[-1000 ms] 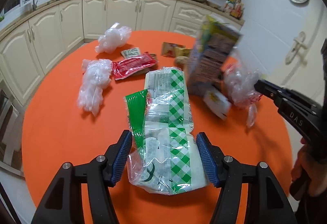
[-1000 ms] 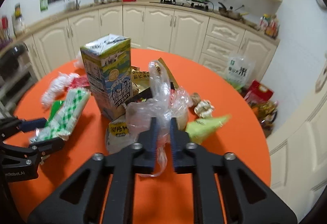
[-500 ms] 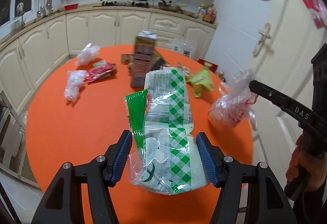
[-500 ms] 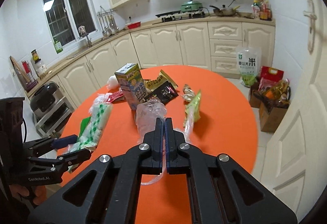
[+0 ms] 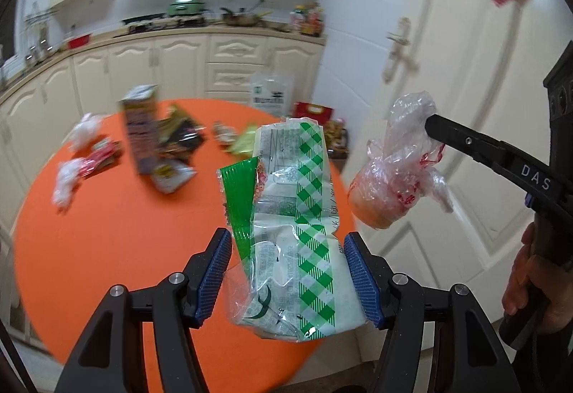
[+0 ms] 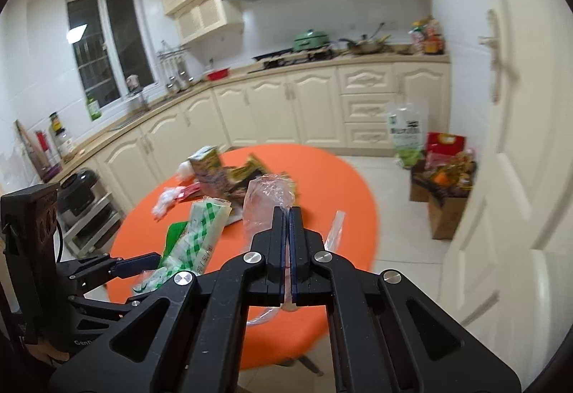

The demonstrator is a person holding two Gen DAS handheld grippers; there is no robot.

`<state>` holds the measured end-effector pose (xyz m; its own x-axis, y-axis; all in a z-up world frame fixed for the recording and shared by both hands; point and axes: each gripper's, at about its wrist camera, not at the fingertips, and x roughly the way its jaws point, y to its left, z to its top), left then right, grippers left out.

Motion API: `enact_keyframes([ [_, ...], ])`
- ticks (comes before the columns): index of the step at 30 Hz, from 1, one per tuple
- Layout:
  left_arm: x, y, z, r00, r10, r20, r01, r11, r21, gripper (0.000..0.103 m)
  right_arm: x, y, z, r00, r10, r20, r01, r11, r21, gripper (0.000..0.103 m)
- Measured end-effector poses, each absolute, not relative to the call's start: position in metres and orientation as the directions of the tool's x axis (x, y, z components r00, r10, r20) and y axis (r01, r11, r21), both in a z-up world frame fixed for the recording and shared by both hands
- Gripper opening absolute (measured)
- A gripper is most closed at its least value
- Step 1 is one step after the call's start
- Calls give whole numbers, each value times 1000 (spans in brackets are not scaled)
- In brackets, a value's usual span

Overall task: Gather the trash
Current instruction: 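Carry both items to the wastebasket and release them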

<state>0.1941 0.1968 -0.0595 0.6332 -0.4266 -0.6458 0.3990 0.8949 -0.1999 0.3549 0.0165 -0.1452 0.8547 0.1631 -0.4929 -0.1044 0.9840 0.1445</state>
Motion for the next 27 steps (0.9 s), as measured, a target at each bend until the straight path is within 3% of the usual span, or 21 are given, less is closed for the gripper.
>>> enact_keyframes([
  [11,213,52,-89,481,-543,-688,597,778,-196,60,305,-90,-165,833,-45,-551,112,990,88,3],
  [19,268,-36,-145,430,-452,-782,621,776,-107,62,306,-162,-219,777,-97,-621,215,969,117,3],
  [27,333,-97,-191,396,-366,-842,606,793,-60,62,328,-196,-296,709,-57,-703,243,956,167,3],
])
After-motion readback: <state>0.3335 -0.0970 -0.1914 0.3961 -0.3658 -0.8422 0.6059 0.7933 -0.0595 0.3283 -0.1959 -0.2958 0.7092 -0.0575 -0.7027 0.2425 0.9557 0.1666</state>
